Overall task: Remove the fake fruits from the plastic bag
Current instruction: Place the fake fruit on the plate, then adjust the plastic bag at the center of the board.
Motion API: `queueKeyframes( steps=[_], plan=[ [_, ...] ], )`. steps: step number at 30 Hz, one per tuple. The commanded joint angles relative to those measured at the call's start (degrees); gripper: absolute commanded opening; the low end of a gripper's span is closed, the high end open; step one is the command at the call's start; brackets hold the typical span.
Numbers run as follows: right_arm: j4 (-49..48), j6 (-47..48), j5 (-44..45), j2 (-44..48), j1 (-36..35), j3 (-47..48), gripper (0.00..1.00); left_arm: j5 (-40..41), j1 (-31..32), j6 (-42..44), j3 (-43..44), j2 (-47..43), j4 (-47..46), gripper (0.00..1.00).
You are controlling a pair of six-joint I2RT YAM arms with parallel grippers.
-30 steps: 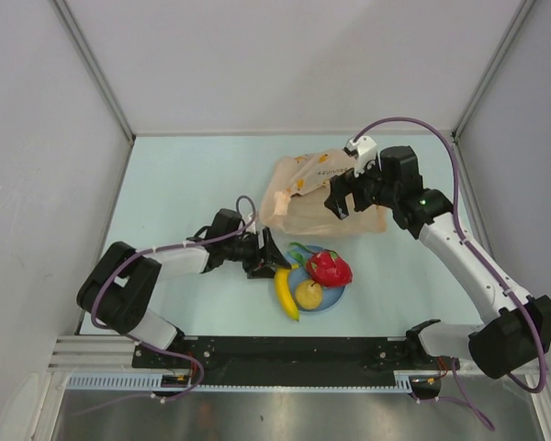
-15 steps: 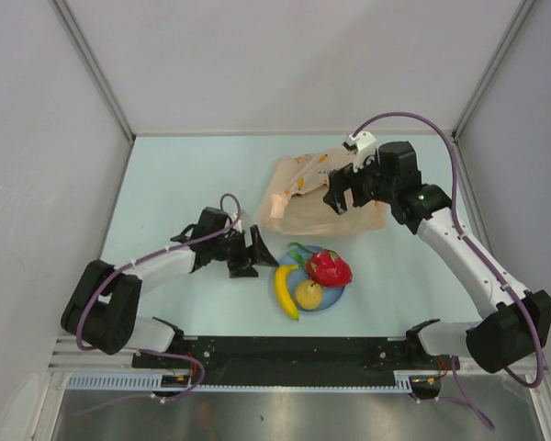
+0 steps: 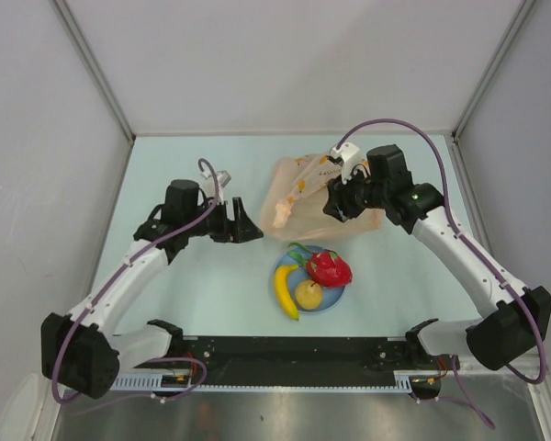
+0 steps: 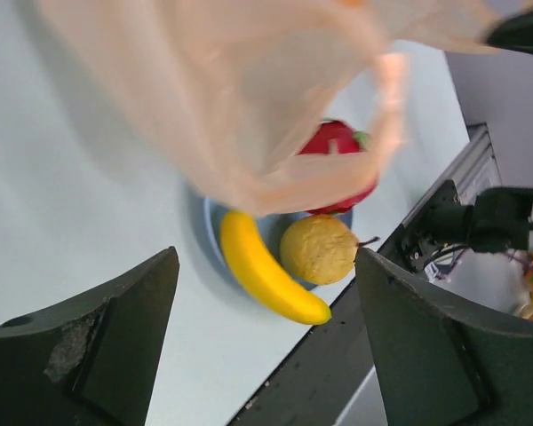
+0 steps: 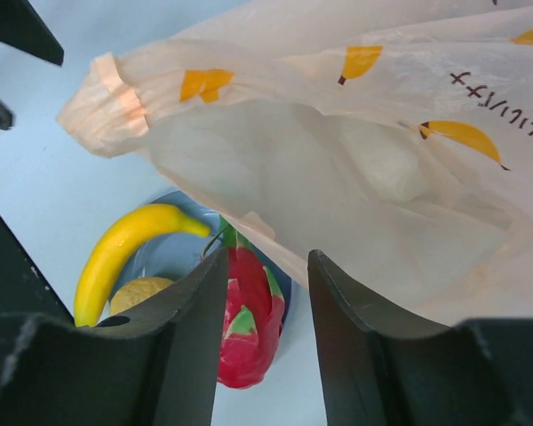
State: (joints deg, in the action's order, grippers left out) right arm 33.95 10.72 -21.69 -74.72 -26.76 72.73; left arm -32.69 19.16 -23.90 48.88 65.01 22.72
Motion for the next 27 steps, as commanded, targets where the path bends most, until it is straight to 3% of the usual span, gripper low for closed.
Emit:
queueKeyframes(
  steps=[1, 3, 11, 14, 17, 18, 21, 23, 24, 25, 27],
  plan=[
    [1.1, -0.3, -1.4, -1.8, -0.7, 2.8, 0.45, -3.8, 4.9, 13.6, 4.5, -4.7, -1.9, 0.87],
    [0.6, -2.3, -1.3, -3.0, -0.7, 2.9, 0.45, -0.7, 8.4, 17.8, 5.3, -5.0, -3.4, 0.9],
    [-0.8, -6.0, 1.2, -10.6, -0.2, 4.5, 0.49, 11.5, 12.5, 20.7, 15.7, 5.9, -4.4, 0.91],
    [-3.6, -8.6, 3.0, -13.6, 0.5, 4.7, 0.5, 16.9, 13.4, 21.3, 19.9, 10.2, -2.1, 0.86],
    [-6.4, -10.5, 4.0, -16.8, 1.2, 5.1, 0.49, 15.9, 13.5, 22.3, 24.0, 14.9, 1.3, 0.62],
    [-7.7, -10.4, 4.4, -17.6, 1.4, 5.4, 0.49, 15.7, 13.5, 22.8, 24.8, 16.4, 1.8, 0.5],
    [-9.9, -10.5, 6.5, -20.5, 2.5, 6.0, 0.49, 16.1, 13.5, 22.6, 27.6, 17.7, 4.4, 0.41],
    [-10.7, -13.0, 6.1, -21.7, 3.4, 6.6, 0.5, 15.5, 13.4, 22.5, 29.7, 17.7, 5.6, 0.26],
    [-10.8, -13.3, 5.4, -22.7, 3.8, 7.8, 0.5, 15.5, 13.4, 21.8, 30.0, 17.5, 5.8, 0.24],
    [-10.8, -13.6, 5.0, -23.4, 4.1, 8.4, 0.5, 15.3, 13.4, 21.2, 31.3, 17.2, 6.4, 0.3],
    [-10.7, -15.2, 4.1, -24.9, 4.8, 9.6, 0.51, 14.8, 13.4, 20.6, 32.8, 16.6, 6.7, 0.58]
  ],
)
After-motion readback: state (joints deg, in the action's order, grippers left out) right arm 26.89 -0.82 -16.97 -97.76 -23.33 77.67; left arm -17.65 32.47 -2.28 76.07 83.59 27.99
